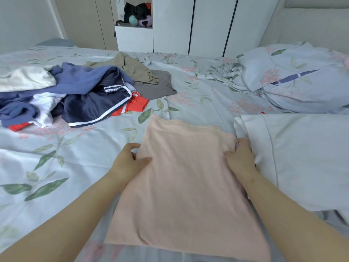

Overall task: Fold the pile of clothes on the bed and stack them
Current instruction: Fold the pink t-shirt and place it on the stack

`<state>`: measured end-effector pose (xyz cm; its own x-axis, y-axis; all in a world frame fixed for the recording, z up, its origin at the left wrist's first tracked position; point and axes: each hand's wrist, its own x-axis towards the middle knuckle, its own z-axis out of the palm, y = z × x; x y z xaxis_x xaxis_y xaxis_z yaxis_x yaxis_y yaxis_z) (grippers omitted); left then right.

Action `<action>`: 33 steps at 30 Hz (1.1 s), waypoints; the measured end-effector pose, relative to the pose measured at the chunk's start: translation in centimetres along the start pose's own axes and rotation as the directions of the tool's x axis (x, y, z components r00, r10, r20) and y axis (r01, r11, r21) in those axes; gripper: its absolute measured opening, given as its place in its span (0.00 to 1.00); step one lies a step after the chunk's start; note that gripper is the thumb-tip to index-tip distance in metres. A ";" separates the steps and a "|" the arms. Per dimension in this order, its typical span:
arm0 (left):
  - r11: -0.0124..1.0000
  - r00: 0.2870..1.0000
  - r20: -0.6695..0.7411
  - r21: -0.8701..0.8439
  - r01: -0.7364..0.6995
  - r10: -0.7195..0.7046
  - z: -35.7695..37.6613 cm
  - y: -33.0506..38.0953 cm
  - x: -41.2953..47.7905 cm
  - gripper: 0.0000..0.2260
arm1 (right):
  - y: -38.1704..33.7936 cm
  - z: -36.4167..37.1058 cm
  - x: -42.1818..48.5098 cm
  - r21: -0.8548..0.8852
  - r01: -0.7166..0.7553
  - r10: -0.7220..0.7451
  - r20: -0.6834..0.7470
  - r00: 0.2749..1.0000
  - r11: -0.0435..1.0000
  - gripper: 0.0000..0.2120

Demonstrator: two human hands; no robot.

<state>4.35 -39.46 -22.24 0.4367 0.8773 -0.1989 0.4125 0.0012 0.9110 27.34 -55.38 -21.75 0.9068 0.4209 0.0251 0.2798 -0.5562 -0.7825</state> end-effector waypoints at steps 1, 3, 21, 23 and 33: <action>1.000 1.000 -0.027 -0.017 -0.001 0.000 -0.3 -0.1 -0.3 0.20 | -0.1 -0.3 -0.5 0.017 0.027 -0.027 -0.040 0.999 0.999 0.19; 0.998 0.995 -0.100 -0.069 0.010 -0.017 -0.8 0.0 -0.8 0.22 | -0.5 -0.8 -1.8 0.062 0.048 -0.042 -0.096 0.995 0.997 0.19; 0.962 0.960 -0.192 0.220 -0.161 0.205 -3.4 -3.0 -13.5 0.08 | 4.4 -6.6 -16.5 0.044 0.057 -0.060 0.064 0.996 0.997 0.13; 0.962 0.966 -0.177 0.229 -0.147 0.189 -3.8 -3.1 -14.0 0.08 | 4.4 -7.2 -17.0 0.060 0.025 -0.030 0.089 0.996 0.998 0.12; 0.960 1.000 -0.006 0.280 0.000 0.002 -3.5 -2.3 -10.5 0.22 | 2.4 -6.1 -13.7 0.035 -0.007 -0.002 0.245 0.970 0.999 0.13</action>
<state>-3.94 -46.98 -21.01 0.4324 0.8804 -0.1948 0.6195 -0.1332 0.7736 17.52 -66.89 -20.14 0.8015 0.5844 -0.1266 0.2622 -0.5338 -0.8039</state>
